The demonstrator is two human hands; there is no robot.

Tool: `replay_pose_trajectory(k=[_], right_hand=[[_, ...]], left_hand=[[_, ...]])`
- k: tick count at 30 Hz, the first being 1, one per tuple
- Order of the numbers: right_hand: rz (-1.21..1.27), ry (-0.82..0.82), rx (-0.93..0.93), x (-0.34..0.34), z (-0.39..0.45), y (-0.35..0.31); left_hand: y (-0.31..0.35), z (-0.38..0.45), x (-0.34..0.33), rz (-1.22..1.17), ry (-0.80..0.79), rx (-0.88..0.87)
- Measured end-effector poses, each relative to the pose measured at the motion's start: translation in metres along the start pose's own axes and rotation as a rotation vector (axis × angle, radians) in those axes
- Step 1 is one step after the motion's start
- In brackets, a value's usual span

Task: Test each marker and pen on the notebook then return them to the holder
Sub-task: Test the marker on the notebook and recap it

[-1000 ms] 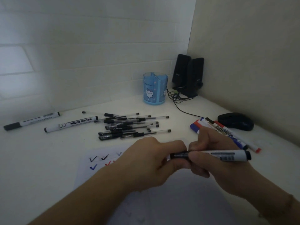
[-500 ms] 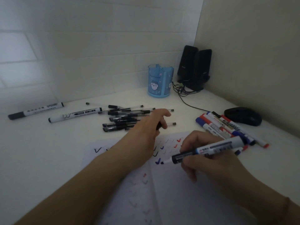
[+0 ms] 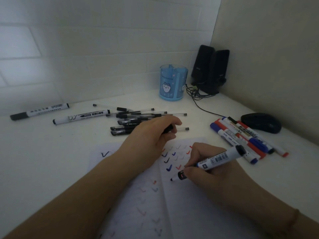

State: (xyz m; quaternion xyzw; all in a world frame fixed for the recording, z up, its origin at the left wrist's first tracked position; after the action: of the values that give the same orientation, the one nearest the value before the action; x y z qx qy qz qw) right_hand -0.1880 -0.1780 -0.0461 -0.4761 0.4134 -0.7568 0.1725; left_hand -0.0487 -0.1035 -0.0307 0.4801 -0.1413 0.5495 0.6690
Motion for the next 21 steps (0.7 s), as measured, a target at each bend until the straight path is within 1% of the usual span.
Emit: replay_pose_trajectory(k=[3,6,8,11,13,16,21], right_hand=[[0.027,0.12,-0.004,0.01,0.002,0.0],[0.263,0.228,-0.014,0.027,0.005,0.003],[0.354,0.246,0.009,0.036,0.005,0.004],[0.535,0.211,0.035,0.042,0.006,0.005],[0.579,0.192,0.037,0.043,0.007,0.006],[0.552,0.169,0.035,0.04,0.009,0.008],[0.53,0.152,0.016,0.038,0.01,0.009]], left_hand=[[-0.002,0.0,-0.002,-0.044,-0.041,0.07],[-0.004,-0.001,-0.004,-0.086,-0.065,0.126],[-0.004,-0.001,-0.002,-0.114,-0.056,0.16],[-0.003,0.0,-0.001,-0.096,-0.043,0.17],[0.0,-0.001,0.0,-0.081,-0.048,0.146],[0.007,-0.001,0.0,-0.072,-0.049,0.053],[0.013,-0.003,0.002,-0.095,0.019,-0.093]])
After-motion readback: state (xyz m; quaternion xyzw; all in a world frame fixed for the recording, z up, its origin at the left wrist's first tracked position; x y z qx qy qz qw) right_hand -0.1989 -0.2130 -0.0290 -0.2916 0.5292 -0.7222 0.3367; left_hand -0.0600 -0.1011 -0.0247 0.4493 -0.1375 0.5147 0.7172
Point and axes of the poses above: each hand's wrist, its own z-axis towards the middle knuckle, its own x-axis out of the back of the hand, y = z × x, the point moved 5 cm from there along z, towards the middle knuckle, and after that the axes turned 2 degrees about y, right-handed, at the moved point
